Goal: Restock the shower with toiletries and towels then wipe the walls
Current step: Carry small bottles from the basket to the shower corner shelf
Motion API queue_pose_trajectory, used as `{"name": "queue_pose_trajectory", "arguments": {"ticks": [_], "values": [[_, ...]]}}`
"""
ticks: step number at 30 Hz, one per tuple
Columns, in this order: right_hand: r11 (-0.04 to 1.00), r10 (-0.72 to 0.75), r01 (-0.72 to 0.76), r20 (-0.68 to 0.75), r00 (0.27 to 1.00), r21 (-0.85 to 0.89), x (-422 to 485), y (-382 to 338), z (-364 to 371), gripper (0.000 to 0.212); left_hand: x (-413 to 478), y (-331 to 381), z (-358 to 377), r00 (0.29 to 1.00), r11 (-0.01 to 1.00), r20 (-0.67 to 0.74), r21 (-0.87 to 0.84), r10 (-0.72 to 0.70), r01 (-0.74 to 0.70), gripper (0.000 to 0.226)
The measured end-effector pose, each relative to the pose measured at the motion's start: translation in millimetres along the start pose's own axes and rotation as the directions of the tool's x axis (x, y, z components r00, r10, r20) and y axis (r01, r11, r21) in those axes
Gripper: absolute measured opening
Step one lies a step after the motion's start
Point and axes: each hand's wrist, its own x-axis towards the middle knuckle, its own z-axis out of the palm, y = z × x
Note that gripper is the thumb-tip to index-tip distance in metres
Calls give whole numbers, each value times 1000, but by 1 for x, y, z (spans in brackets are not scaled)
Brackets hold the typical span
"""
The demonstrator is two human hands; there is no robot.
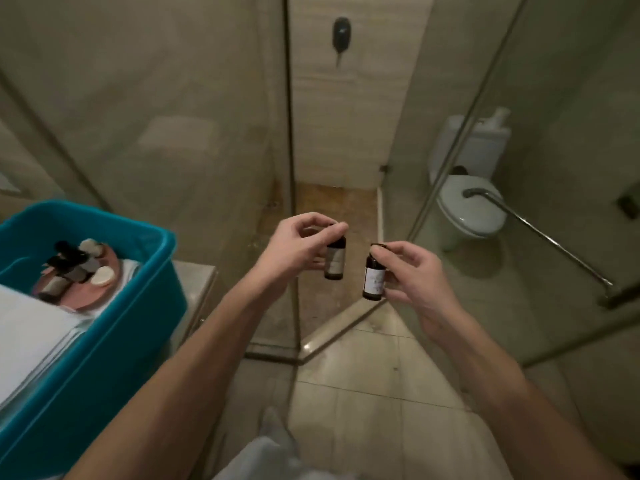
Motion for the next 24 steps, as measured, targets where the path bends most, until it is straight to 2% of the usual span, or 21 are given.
{"name": "queue_pose_trajectory", "arguments": {"ticks": [9, 17, 24], "values": [[998, -38, 47, -221, 975, 38, 17, -5, -112, 9, 67, 9, 104, 990, 1000, 144, -9, 5, -4, 25], [997, -58, 69, -283, 957, 27, 116, -39, -180, 18, 183, 24, 165, 979, 999, 199, -14, 37, -35, 29], [995, -75, 89, -281, 957, 39, 233, -89, -211, 25, 293, 52, 189, 989, 997, 131, -47, 62, -56, 24]]}}
